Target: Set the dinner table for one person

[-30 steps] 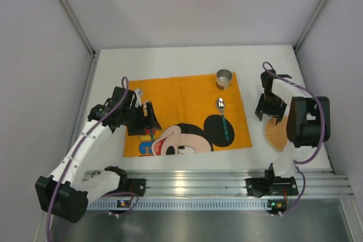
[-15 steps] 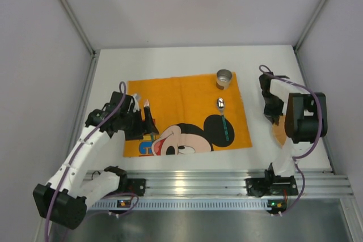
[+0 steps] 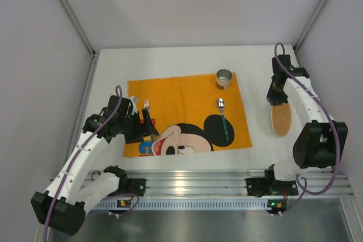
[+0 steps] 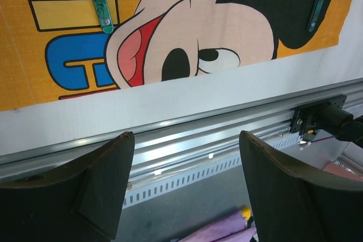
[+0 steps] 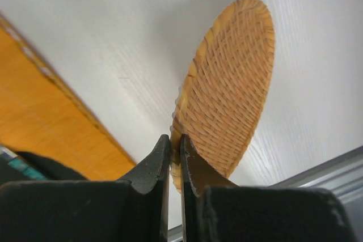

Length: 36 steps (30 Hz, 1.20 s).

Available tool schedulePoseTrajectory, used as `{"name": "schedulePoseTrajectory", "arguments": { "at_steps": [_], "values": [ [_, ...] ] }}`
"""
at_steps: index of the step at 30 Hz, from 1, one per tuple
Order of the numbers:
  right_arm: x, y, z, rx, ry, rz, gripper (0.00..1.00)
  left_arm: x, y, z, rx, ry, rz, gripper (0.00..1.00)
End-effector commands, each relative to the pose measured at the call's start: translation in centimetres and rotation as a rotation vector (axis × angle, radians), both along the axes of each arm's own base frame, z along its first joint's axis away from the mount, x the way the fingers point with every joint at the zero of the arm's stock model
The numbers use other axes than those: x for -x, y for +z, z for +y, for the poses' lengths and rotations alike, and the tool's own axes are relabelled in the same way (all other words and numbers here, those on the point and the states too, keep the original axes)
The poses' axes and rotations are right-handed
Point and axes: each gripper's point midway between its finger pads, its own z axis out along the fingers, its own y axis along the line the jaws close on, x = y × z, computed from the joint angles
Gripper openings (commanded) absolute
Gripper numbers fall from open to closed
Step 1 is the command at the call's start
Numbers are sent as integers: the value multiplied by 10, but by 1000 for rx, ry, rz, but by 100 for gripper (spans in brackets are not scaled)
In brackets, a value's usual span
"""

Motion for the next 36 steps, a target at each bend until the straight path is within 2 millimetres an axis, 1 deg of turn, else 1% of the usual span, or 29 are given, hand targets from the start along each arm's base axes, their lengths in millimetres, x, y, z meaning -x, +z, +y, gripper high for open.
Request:
{"name": "schedulePoseTrajectory", "arguments": {
  "at_steps": [1, 2, 3, 5, 6, 7, 9, 10, 11, 12, 13, 15, 16, 17, 19, 20, 21, 22, 23, 24, 25, 26, 27, 28, 30, 31, 33, 34, 36],
  "values": [
    [-5, 50, 25, -120, 36, -154, 0, 1, 5, -7, 52, 5, -6, 79],
    [-2, 62, 27, -132, 41, -189, 0, 0, 6, -8, 58, 5, -10, 79],
    [3, 66, 28, -137, 44, -188, 0, 0, 7, -9, 63, 4, -11, 79],
    [9, 85, 31, -151, 46, -239, 0, -1, 9, -10, 73, 1, -18, 79],
    [14, 90, 31, -153, 45, -243, 0, -1, 10, -10, 74, 4, -19, 79],
    [16, 104, 32, -160, 46, -283, 0, -1, 11, -11, 81, -1, -23, 79],
    [22, 115, 37, -176, 55, -304, 0, 0, 13, -11, 86, 0, -30, 79],
    [21, 128, 39, -177, 63, -336, 0, 0, 14, -11, 88, 0, -36, 80],
    [23, 138, 48, -185, 84, -359, 0, 1, 14, -12, 90, -2, -35, 80],
    [28, 144, 50, -170, 86, -358, 0, 2, 16, -11, 92, -2, -44, 80],
    [26, 161, 56, -175, 89, -400, 0, 3, 16, -11, 91, -2, -43, 79],
    [31, 174, 78, -178, 144, -410, 0, 5, 20, -10, 91, -3, -50, 80],
    [28, 188, 89, -203, 144, -439, 0, 6, 21, -9, 88, -1, -53, 80],
    [33, 191, 110, -218, 198, -432, 0, 7, 24, -8, 89, -2, -63, 80],
    [31, 203, 137, -255, 220, -448, 0, 9, 25, -5, 76, 7, -71, 80],
    [37, 205, 160, -257, 282, -447, 0, 9, 29, -4, 78, 12, -89, 81],
    [39, 205, 173, -260, 307, -443, 0, 7, 30, 1, 60, 31, -103, 82],
    [35, 200, 192, -264, 325, -425, 0, 10, 29, 5, 41, 47, -94, 86],
    [42, 195, 222, -287, 402, -408, 0, 10, 34, 10, 27, 72, -114, 90],
    [45, 188, 239, -296, 436, -388, 0, 8, 35, 17, -4, 101, -130, 95],
    [41, 177, 261, -295, 463, -359, 0, 8, 37, 21, -17, 116, -141, 98],
    [49, 173, 286, -293, 528, -350, 0, 10, 44, 24, -21, 125, -162, 98],
    [49, 167, 298, -279, 551, -335, 0, 11, 46, 26, -28, 131, -171, 98],
    [46, 156, 319, -260, 585, -310, 0, 11, 49, 30, -40, 144, -183, 98],
    [39, 146, 334, -247, 602, -297, 0, 16, 56, 35, -48, 156, -203, 98],
    [33, 133, 345, -227, 621, -274, 0, 17, 58, 37, -53, 161, -213, 98],
    [26, 123, 356, -215, 636, -257, 0, 23, 61, 40, -53, 165, -226, 98],
    [20, 111, 364, -202, 646, -237, 0, 26, 61, 41, -56, 164, -226, 98],
    [16, 105, 373, -202, 664, -222, 0, 34, 63, 45, -59, 175, -222, 98]
  ]
}}
